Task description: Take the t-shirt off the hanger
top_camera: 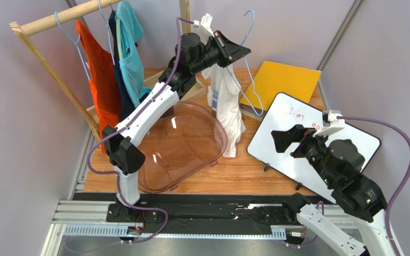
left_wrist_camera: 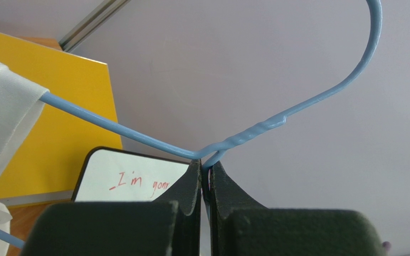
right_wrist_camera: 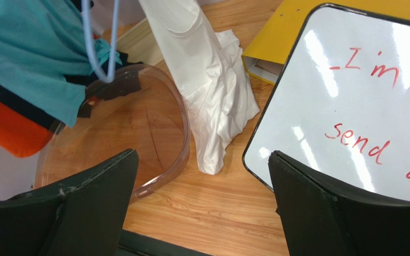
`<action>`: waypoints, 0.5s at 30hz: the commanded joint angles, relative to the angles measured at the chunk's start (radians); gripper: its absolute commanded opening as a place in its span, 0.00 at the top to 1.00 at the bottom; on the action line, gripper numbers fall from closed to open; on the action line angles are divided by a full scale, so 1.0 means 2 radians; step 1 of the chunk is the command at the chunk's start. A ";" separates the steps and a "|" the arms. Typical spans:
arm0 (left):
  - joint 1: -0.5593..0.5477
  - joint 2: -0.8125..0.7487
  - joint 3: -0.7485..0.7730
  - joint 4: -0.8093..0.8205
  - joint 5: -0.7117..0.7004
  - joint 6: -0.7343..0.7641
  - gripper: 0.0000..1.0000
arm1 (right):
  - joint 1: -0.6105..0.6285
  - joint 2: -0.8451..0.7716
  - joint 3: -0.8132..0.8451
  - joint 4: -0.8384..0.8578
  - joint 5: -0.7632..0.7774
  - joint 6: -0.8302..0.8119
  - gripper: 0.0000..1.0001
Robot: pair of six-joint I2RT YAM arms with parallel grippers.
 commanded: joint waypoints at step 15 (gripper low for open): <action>-0.049 -0.049 0.002 0.014 0.036 0.037 1.00 | 0.001 0.231 0.191 0.014 -0.147 -0.119 0.67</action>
